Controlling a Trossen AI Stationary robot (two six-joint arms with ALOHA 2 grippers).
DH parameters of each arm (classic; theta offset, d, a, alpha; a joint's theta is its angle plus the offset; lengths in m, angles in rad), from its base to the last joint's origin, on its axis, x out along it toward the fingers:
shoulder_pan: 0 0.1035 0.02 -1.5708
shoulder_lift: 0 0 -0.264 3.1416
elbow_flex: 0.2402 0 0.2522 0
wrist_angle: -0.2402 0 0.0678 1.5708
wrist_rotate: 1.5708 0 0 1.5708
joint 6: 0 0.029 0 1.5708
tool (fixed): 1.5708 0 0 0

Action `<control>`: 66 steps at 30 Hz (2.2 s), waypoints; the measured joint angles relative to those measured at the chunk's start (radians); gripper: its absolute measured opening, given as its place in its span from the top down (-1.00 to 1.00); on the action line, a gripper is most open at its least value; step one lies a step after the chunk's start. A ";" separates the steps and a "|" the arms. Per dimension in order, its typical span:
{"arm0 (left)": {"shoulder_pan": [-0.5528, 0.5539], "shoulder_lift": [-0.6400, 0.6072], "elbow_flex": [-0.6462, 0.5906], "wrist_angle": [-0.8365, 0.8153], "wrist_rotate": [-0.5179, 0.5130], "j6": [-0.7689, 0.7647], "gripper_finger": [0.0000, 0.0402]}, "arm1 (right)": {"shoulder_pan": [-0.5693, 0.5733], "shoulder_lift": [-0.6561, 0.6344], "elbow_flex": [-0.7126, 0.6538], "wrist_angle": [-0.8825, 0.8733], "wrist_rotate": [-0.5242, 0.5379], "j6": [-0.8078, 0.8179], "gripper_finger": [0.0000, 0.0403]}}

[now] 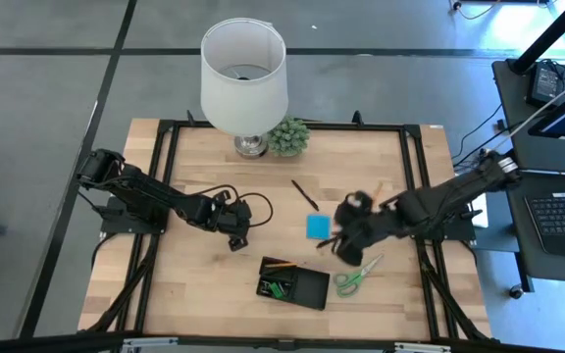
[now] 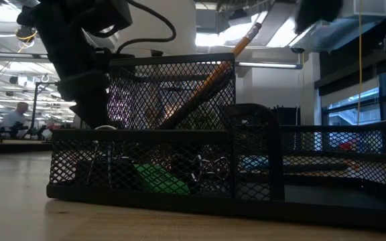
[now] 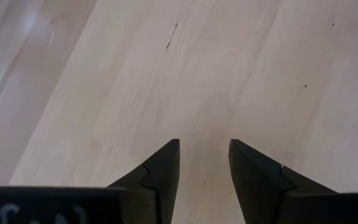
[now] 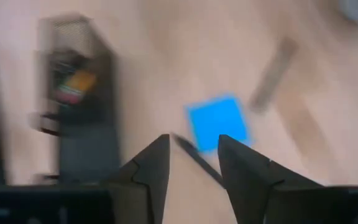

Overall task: Pick and place office supplies into organizer
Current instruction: Put the top black pen into the desk organizer

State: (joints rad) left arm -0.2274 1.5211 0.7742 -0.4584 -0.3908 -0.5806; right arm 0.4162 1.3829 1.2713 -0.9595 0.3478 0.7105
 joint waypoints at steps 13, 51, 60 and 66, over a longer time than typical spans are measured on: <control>0.000 0.000 0.000 0.286 -0.055 0.112 0.34 | -0.276 -0.079 -0.257 0.155 -0.177 -0.313 0.31; 0.471 0.000 0.122 0.391 0.305 0.812 0.34 | -0.525 0.219 -0.666 1.159 -0.219 -0.322 0.31; 0.472 0.000 0.122 0.389 0.311 0.812 0.34 | -0.525 0.285 -0.665 1.196 -0.244 -0.329 0.31; 0.472 0.000 0.122 0.388 0.311 0.822 0.34 | -0.525 0.330 -0.661 1.210 -0.237 -0.329 0.31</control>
State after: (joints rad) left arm 0.2451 1.5215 0.8959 -0.0700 -0.0799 0.2415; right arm -0.1085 1.7132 0.6098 0.2505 0.1104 0.3817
